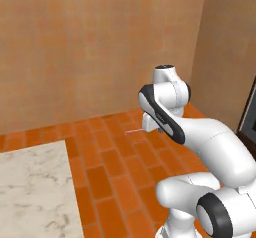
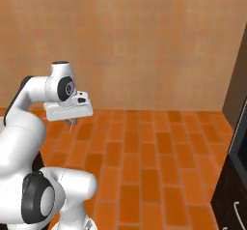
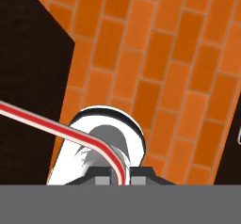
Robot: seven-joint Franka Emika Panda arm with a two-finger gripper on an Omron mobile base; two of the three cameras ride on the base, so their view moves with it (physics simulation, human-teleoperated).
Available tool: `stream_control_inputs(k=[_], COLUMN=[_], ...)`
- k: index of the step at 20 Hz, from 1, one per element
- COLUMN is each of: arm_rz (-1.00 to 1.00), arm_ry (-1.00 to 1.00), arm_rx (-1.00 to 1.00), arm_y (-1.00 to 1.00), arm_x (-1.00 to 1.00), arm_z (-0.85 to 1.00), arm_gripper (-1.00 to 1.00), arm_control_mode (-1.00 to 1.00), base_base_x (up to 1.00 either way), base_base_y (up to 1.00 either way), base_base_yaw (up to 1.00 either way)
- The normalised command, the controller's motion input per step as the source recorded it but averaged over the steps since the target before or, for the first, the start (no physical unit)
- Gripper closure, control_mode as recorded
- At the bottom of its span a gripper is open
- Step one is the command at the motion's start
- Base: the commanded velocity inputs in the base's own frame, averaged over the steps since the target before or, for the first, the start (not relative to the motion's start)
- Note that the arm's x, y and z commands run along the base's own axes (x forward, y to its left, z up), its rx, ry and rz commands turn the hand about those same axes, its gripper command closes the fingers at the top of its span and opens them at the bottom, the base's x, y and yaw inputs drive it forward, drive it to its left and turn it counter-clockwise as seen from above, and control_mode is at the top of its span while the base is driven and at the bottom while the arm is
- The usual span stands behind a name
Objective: Take a straw from the drawer in front and place it inside the glass cup on the dining counter.
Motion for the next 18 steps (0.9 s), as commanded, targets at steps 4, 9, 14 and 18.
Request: stream_control_inputs(k=[4,9,14,18], arm_rz=[0.00,0.00,0.00,0.00], arm_ry=[0.00,0.00,0.00,0.00], arm_rx=[0.00,0.00,0.00,0.00], arm_y=[0.00,0.00,0.00,0.00], arm_x=[0.00,0.00,0.00,0.00], arm_z=[0.00,0.00,0.00,0.00], arm_gripper=[1.00,1.00,1.00,1.00], arm_control_mode=[1.00,1.00,1.00,1.00], base_base_x=[1.00,1.00,1.00,1.00], base_base_y=[0.02,0.00,0.00,0.00], base_base_yaw=[-0.06,0.00,0.19,0.48])
